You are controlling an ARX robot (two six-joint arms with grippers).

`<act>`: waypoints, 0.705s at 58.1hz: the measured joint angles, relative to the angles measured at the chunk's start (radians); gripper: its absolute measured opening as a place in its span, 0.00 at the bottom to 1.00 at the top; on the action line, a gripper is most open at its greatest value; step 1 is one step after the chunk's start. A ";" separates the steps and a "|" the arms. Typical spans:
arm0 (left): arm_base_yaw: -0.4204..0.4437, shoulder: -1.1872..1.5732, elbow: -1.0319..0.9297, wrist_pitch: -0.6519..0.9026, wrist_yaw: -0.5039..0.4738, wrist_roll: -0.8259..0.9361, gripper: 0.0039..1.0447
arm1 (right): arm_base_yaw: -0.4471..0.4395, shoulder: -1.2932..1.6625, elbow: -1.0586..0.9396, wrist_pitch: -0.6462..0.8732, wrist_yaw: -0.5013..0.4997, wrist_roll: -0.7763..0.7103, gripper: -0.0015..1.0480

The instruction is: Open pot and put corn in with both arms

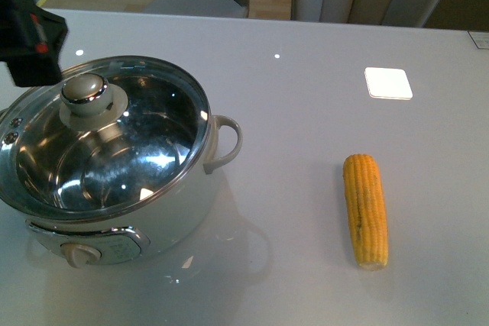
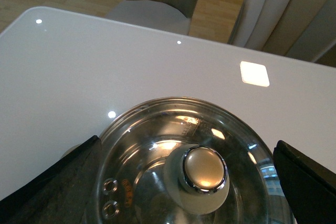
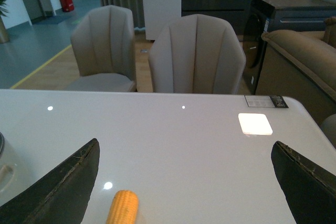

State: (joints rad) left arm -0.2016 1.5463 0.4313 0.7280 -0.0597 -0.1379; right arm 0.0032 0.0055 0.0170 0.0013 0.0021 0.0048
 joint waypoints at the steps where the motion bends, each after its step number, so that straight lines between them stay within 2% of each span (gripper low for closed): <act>1: -0.002 0.013 0.004 0.007 0.000 0.005 0.94 | 0.000 0.000 0.000 0.000 0.000 0.000 0.92; 14: -0.031 0.243 0.082 0.103 -0.001 0.066 0.94 | 0.000 0.000 0.000 0.000 0.000 0.000 0.92; 41: -0.047 0.401 0.102 0.192 -0.012 0.092 0.94 | 0.000 0.000 0.000 0.000 0.000 0.000 0.92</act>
State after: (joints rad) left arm -0.2489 1.9472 0.5335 0.9199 -0.0715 -0.0460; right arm 0.0032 0.0055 0.0170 0.0013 0.0017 0.0048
